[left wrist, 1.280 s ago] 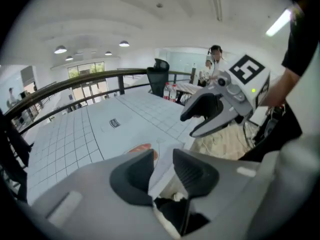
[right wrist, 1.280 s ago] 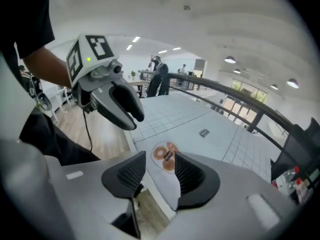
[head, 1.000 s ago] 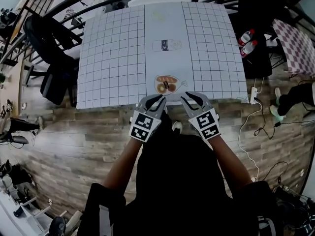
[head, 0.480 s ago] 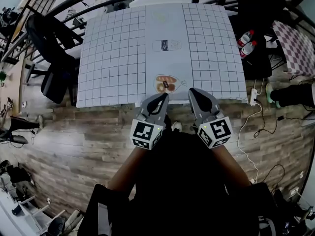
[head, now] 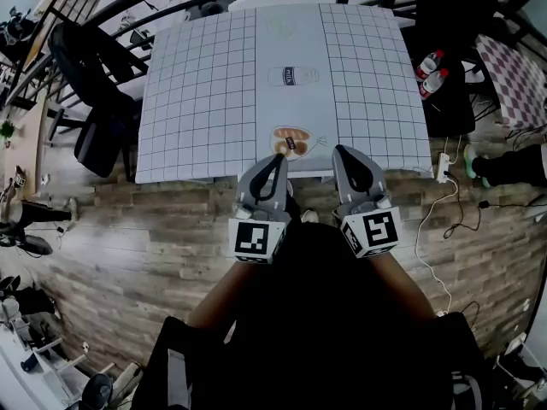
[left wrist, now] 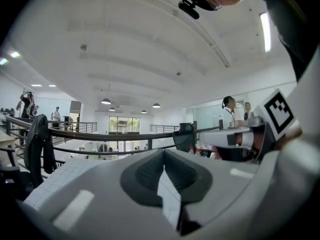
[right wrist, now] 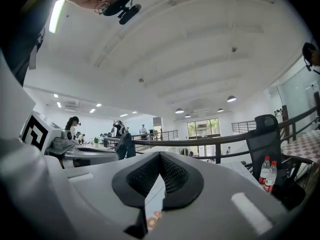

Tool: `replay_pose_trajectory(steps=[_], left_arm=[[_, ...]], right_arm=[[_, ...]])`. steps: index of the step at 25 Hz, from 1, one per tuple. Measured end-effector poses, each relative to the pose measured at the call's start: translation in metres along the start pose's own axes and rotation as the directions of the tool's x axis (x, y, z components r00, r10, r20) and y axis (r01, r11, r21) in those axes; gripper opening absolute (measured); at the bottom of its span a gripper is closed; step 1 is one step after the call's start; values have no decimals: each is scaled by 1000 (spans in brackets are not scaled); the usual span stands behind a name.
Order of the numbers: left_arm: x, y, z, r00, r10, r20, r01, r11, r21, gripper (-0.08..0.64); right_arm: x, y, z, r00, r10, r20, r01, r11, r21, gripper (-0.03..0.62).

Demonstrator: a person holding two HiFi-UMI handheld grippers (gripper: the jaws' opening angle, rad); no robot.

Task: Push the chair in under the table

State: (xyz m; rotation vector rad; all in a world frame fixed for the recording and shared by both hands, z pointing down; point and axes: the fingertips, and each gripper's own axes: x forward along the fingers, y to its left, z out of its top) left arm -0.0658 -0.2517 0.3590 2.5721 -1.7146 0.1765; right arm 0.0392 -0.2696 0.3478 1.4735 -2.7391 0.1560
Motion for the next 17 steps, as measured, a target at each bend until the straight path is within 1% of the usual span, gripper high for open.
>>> replay_pose_trajectory(steps=[5, 8, 10, 12, 17], left_arm=[[-7, 6, 3, 999, 39, 18, -39, 999, -13, 11], [-5, 8, 6, 998, 48, 29, -48, 999, 14, 11], [-4, 7, 8, 998, 48, 31, -48, 999, 12, 11], [-13, -1, 1, 998, 47, 38, -47, 999, 8, 11], [-44, -24, -27, 995, 56, 81, -60, 997, 45, 11]], right_arm=[[0, 0, -1, 1000, -11, 5, 11, 1000, -10, -3], [3, -1, 0, 1000, -17, 12, 17, 1000, -17, -3], [3, 0, 0, 1000, -19, 19, 20, 1000, -20, -3], [-8, 5, -6, 999, -18, 30, 19, 999, -28, -3], [-46, 16, -31, 996, -21, 86, 25, 998, -50, -3]])
